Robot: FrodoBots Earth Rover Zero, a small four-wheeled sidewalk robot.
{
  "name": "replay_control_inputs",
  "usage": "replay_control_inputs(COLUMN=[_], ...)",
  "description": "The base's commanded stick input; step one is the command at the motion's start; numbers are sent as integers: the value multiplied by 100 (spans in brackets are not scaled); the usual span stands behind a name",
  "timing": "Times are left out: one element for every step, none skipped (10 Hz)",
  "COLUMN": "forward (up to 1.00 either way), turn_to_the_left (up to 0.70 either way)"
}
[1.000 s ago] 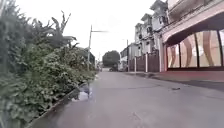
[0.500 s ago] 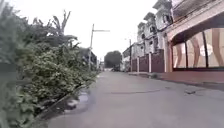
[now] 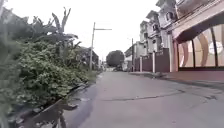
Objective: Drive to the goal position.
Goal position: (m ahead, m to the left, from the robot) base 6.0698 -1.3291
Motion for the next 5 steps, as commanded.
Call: replay_control_inputs(forward=[100,100,100,100,100], turn_to_the_left=[0,0,0,0,0])
